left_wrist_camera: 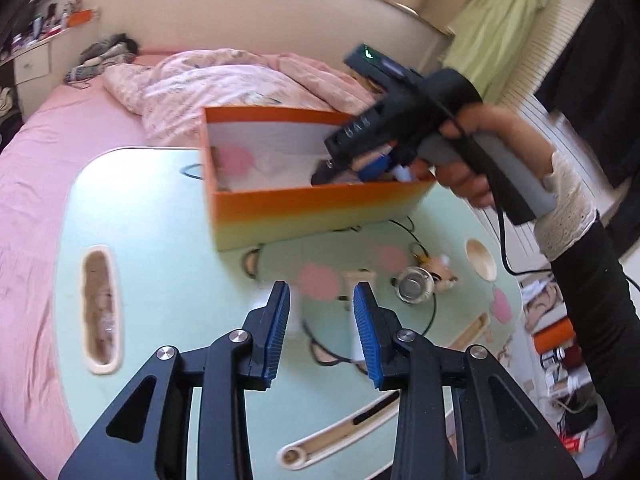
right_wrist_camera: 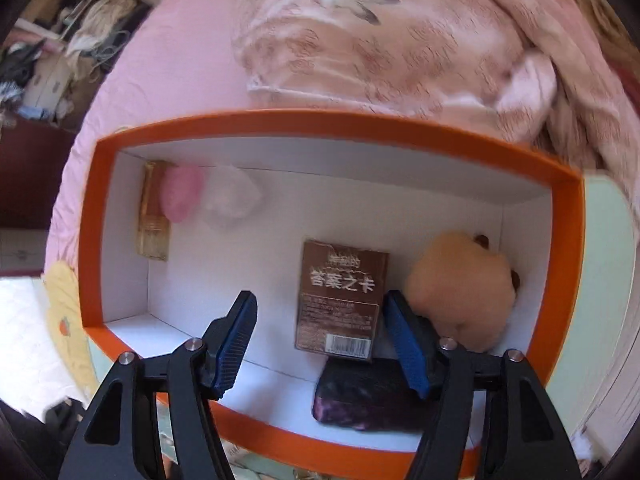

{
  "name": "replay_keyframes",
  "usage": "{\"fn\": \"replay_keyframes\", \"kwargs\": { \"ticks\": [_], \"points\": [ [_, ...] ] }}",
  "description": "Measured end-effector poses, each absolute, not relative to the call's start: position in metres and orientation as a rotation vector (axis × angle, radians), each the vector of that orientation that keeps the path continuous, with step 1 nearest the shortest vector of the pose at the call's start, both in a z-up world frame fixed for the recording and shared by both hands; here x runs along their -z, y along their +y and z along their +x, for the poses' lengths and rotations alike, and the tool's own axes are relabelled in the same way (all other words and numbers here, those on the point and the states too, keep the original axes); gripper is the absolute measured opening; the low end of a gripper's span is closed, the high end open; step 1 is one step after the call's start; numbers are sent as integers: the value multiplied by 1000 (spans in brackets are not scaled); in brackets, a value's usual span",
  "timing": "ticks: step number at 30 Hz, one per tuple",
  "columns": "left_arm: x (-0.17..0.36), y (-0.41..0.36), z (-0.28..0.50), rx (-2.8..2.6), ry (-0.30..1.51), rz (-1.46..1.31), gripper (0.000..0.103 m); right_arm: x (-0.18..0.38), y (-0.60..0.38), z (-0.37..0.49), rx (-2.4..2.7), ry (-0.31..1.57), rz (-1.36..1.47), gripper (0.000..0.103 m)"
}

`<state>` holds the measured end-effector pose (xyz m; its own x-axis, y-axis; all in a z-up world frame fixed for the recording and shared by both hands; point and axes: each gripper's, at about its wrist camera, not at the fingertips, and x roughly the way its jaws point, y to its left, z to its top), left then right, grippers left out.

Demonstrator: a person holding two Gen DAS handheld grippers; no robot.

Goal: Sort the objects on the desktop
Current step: 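Grasp the brown card box in the orange box with the right gripper, then lower the brown card box onto the table and open the right gripper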

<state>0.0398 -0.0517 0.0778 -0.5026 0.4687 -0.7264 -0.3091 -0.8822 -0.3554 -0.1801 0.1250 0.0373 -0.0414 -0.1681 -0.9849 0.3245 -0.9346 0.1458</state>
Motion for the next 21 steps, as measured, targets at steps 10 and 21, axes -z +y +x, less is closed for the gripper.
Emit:
{"fn": "replay_keyframes", "kwargs": {
  "ticks": [10,21],
  "points": [
    [-72,-75,35,-2409,-302,-1255,35,-39,135,-174,2039,78,1848,40],
    [-77,-75,31,-2431,-295,-1269,35,-124,154,-67,2049,23,1468,41]
  ]
}}
